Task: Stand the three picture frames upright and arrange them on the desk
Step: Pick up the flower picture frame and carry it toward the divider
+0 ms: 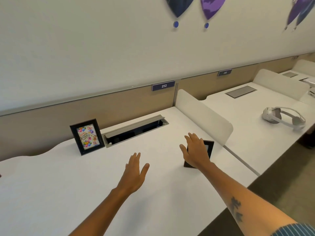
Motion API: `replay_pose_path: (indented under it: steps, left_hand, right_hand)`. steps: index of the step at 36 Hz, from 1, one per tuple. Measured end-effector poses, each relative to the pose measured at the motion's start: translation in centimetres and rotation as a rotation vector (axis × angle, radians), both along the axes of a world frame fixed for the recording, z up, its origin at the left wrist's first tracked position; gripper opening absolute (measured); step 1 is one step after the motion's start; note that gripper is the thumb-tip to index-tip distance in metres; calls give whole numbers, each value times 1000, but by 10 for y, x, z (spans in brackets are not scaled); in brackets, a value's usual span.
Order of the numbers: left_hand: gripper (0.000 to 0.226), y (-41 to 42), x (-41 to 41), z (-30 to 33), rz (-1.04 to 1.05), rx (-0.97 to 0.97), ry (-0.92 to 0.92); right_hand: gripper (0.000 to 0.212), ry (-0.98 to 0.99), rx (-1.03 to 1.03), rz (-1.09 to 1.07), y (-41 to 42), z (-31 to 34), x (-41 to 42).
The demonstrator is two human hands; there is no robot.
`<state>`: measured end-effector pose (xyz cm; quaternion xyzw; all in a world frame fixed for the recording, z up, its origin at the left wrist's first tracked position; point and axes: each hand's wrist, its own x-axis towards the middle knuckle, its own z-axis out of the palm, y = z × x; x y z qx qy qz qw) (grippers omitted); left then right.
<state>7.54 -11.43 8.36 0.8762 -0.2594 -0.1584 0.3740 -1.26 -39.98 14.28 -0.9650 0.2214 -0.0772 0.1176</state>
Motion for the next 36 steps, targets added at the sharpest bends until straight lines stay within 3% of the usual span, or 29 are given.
replay_pose_path:
  steps: [10,15,20,25,30,36]
  left_hand:
    - [75,-67,-15,10,-14,-89,76]
    - [70,-111,-19,9,76,-157,214]
    - [67,-156,-22,-3,165,-200,397]
    - [66,-199,-26,-17,199,-210,512]
    - [64,-236,-22,-26,249,-197,563]
    - [64,-259,-16,-37,272,-197,606]
  right_hand:
    - [59,-98,87,-158,-65,0,-30]
    - [57,-223,333,-324,-98,-11,-42]
    - [59,-247,709,-459,-125,-31,-49]
    - [38,-211,999,-470,-147,-50,-52]
    - [66,-153,1128,-408,-171,-74,-45]
    - [82,-89,1223,-305,-184,-89,-35]
